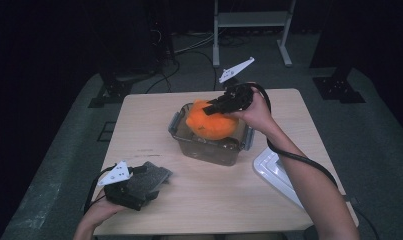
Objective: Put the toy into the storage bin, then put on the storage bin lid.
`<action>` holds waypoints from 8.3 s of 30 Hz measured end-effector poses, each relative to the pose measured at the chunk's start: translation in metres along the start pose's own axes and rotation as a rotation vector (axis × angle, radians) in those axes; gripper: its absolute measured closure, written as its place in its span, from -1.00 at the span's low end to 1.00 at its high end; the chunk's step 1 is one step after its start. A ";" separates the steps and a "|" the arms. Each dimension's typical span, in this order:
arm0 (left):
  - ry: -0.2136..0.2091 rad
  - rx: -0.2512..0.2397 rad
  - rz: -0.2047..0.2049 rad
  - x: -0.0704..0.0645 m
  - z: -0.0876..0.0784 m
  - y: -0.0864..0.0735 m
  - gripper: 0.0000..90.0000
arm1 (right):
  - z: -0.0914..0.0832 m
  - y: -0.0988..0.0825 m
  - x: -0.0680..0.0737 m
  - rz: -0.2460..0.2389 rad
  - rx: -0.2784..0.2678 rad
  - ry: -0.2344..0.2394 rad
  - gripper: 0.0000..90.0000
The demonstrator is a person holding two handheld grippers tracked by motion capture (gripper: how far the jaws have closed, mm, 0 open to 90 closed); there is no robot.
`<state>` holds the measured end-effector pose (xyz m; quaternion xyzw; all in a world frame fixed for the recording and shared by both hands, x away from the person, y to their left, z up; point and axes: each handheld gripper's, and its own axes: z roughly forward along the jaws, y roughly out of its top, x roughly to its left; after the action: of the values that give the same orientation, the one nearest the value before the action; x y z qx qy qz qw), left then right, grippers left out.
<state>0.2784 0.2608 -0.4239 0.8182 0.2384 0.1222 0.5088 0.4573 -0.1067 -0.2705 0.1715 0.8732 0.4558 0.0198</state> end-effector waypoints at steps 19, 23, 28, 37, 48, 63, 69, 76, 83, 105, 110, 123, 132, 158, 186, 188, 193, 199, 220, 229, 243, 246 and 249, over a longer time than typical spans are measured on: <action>-0.008 0.002 0.001 0.001 0.000 -0.001 -0.94 | 0.028 -0.008 -0.025 0.039 0.034 -0.005 0.59; -0.010 0.005 0.003 0.001 0.001 -0.001 -0.94 | 0.032 -0.011 -0.028 0.048 0.043 -0.007 0.59; -0.015 0.008 0.003 0.000 0.002 -0.001 -0.94 | 0.038 -0.016 -0.032 0.064 0.049 -0.001 0.59; -0.012 0.008 0.006 0.000 0.002 -0.001 -0.94 | 0.049 -0.026 -0.036 0.089 0.067 0.009 0.58; -0.010 0.011 0.006 -0.001 0.001 -0.001 -0.94 | 0.059 -0.032 -0.040 0.112 0.092 0.015 0.57; -0.008 0.008 0.011 -0.002 0.000 0.000 -0.94 | 0.073 -0.038 -0.041 0.124 0.139 0.022 0.53; -0.007 0.009 0.010 -0.001 0.000 -0.001 -0.94 | 0.074 -0.039 -0.042 0.129 0.148 0.026 0.52; -0.007 0.008 0.010 -0.001 0.000 0.000 -0.94 | 0.079 -0.040 -0.041 0.124 0.172 0.029 0.49; -0.006 0.010 0.012 -0.001 -0.001 0.000 -0.94 | 0.084 -0.041 -0.040 0.130 0.190 0.039 0.46; -0.006 0.009 0.015 -0.001 -0.001 0.000 -0.94 | 0.091 -0.043 -0.039 0.130 0.227 0.033 0.42; -0.005 0.008 0.017 -0.001 -0.001 0.000 -0.94 | 0.090 -0.043 -0.039 0.131 0.229 0.030 0.42; -0.005 0.007 0.018 -0.001 -0.002 0.001 -0.94 | 0.091 -0.043 -0.038 0.129 0.243 0.029 0.42; -0.007 0.008 0.019 -0.002 -0.001 0.001 -0.94 | 0.090 -0.043 -0.037 0.133 0.242 0.030 0.42; -0.010 0.010 0.016 -0.003 0.002 0.000 -0.94 | 0.044 -0.050 -0.028 0.155 0.132 0.071 0.13; -0.008 0.014 0.012 0.000 0.005 0.001 -0.94 | -0.034 -0.085 -0.015 0.164 0.049 0.006 -0.09; -0.010 0.014 0.010 -0.001 0.005 0.001 -0.94 | -0.042 -0.089 -0.013 0.172 0.041 -0.003 -0.10; -0.012 0.018 0.013 -0.002 0.006 0.001 -0.94 | -0.059 -0.101 -0.009 0.176 0.015 -0.019 -0.12; -0.014 0.021 0.014 -0.003 0.007 0.002 -0.94 | -0.084 -0.131 0.001 0.193 -0.026 -0.044 -0.13; 0.002 0.018 0.004 -0.002 0.003 -0.001 -0.94 | -0.115 -0.224 0.007 0.287 -0.054 -0.138 -0.18; 0.006 0.016 0.002 -0.003 0.002 0.000 -0.94 | -0.115 -0.253 0.010 0.324 -0.048 -0.162 -0.19; 0.012 0.019 0.003 -0.005 0.004 0.001 -0.94 | -0.119 -0.284 0.011 0.365 -0.047 -0.200 -0.19; 0.013 0.021 0.004 -0.006 0.004 0.001 -0.94 | -0.119 -0.288 0.011 0.360 -0.037 -0.214 -0.19; 0.014 0.020 0.003 -0.005 0.004 0.001 -0.94 | -0.117 -0.293 0.011 0.362 -0.030 -0.227 -0.19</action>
<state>0.2761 0.2543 -0.4248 0.8227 0.2419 0.1263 0.4987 0.3420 -0.3492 -0.4359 0.3753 0.8135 0.4425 0.0386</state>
